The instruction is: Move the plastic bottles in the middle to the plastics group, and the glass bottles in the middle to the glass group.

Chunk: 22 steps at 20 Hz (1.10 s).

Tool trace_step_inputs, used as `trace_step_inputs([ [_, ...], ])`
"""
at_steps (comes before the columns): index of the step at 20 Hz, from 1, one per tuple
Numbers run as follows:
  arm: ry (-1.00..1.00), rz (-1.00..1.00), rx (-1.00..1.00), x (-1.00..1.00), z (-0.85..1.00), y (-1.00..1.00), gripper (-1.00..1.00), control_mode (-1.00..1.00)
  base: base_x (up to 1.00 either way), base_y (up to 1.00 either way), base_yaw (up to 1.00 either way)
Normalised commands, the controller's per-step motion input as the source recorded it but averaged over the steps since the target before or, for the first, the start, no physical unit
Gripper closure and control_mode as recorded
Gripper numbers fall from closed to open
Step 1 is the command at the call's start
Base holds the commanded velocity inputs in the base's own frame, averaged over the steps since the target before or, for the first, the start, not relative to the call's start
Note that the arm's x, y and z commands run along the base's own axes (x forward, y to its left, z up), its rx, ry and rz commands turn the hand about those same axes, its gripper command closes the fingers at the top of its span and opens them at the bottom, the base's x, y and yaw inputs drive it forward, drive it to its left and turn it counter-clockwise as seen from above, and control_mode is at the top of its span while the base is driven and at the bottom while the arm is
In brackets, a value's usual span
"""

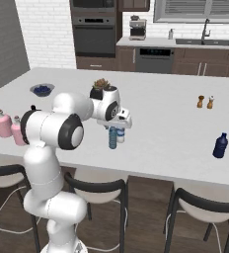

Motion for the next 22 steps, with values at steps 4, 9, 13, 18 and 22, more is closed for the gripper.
trace_step_inputs([
  [4, 0.0, 0.02, 0.0, -0.03, -0.01, 0.0, -1.0, -1.0, 0.0, 0.0, 0.0],
  [9, 0.0, 0.03, 0.02, -0.17, 0.0, 0.01, -1.0, -1.0, 0.0, 0.0, 0.0],
  [13, 0.0, 0.03, 0.01, -0.23, 0.0, 0.04, -1.0, -1.0, 0.0, 0.0, 0.0],
  [18, 0.0, 0.03, 0.01, -0.09, 0.0, 0.12, -1.0, -1.0, 0.0, 0.0, 0.0],
  [22, 0.0, 0.01, 0.0, 0.03, -0.04, 0.16, -1.0, -1.0, 0.0, 0.0, 0.0],
])
